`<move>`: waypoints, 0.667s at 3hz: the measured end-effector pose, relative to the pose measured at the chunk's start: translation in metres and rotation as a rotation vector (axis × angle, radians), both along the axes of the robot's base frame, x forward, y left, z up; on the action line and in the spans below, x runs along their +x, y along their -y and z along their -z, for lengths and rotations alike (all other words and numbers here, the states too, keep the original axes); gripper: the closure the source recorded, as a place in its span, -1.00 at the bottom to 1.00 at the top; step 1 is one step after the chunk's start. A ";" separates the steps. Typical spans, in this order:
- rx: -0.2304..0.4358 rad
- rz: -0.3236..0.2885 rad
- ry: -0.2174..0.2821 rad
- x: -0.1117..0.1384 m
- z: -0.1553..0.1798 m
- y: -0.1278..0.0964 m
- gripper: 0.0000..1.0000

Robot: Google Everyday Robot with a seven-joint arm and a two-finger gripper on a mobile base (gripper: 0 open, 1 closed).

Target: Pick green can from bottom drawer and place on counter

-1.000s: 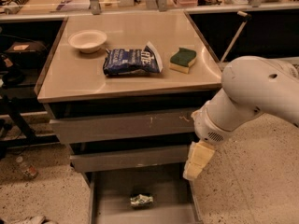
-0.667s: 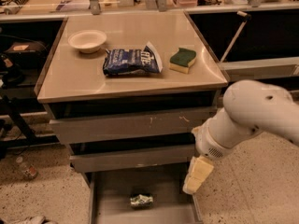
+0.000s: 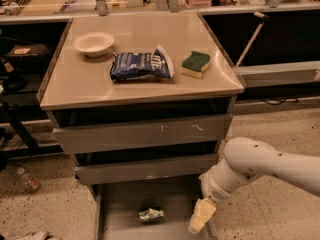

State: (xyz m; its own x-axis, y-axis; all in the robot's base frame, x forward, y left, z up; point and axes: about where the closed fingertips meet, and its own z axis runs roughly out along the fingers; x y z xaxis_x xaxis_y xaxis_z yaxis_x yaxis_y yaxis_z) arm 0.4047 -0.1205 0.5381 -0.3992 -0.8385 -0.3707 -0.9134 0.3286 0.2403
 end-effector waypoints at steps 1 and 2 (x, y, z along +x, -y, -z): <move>0.013 0.002 -0.023 -0.004 0.013 -0.003 -1.00; 0.014 -0.004 -0.032 -0.007 0.019 -0.003 -1.00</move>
Offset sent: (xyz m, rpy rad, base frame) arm -0.0102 0.0029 -0.0288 0.0159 0.0434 0.0099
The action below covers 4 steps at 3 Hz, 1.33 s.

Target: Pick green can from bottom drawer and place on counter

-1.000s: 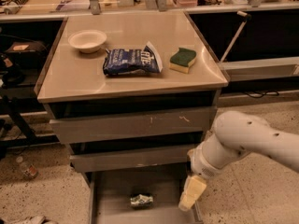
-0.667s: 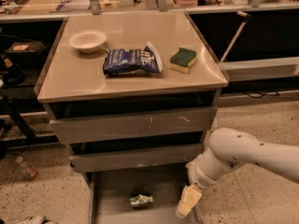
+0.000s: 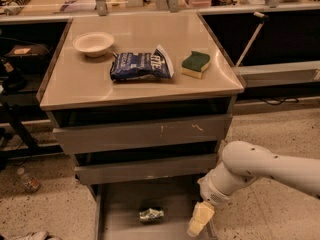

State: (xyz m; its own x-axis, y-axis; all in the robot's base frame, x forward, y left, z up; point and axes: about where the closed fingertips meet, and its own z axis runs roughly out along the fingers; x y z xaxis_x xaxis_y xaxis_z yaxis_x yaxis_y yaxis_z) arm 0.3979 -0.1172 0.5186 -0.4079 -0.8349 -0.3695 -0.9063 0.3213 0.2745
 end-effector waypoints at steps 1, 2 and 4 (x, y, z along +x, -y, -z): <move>0.020 0.017 0.002 0.009 0.039 -0.007 -1.00; 0.105 0.026 0.028 0.031 0.081 -0.031 -1.00; 0.176 0.006 0.005 0.037 0.120 -0.064 -1.00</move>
Offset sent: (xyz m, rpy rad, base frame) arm 0.0630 0.0588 -0.1278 0.2161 -0.0741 -0.0307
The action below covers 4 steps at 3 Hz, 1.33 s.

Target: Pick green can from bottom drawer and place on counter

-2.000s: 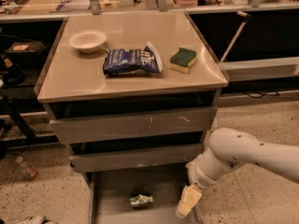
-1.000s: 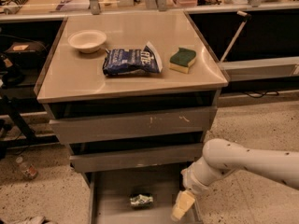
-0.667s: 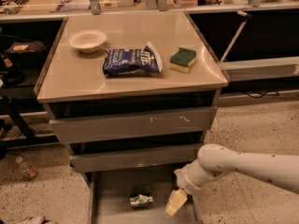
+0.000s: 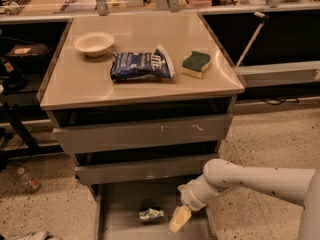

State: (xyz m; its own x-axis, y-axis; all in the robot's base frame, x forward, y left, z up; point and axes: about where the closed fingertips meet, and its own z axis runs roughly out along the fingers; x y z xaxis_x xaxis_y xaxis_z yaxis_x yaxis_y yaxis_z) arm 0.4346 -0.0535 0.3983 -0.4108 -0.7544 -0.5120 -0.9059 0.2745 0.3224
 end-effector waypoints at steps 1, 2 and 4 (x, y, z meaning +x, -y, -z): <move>0.023 -0.011 -0.010 -0.004 0.008 -0.005 -1.00; 0.054 -0.071 0.020 -0.002 0.037 -0.033 -1.00; 0.073 -0.099 0.043 0.019 0.088 -0.066 -1.00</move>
Offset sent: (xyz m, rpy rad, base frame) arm 0.0020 0.0706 -0.0803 0.0929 -0.0618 0.1450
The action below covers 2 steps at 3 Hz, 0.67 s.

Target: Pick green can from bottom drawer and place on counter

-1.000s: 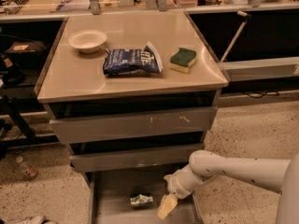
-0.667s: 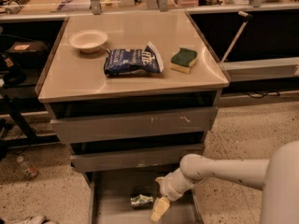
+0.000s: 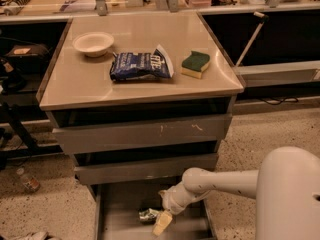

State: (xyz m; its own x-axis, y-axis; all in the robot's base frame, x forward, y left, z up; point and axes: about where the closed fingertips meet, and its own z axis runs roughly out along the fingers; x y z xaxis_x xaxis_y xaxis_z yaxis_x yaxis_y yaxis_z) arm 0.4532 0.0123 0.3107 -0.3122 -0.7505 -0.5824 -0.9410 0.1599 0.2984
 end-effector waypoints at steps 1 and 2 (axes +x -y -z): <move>0.010 0.013 -0.006 0.003 0.016 -0.007 -1.00; 0.019 0.053 0.014 0.015 0.044 -0.015 -1.00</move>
Offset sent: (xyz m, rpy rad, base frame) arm 0.0351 0.0211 -0.0783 0.0296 -0.0470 -0.1146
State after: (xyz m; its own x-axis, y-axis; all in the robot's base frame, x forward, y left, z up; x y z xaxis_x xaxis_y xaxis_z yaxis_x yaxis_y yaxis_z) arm 0.4685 0.0269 0.2665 -0.3428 -0.7222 -0.6008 -0.9355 0.2039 0.2887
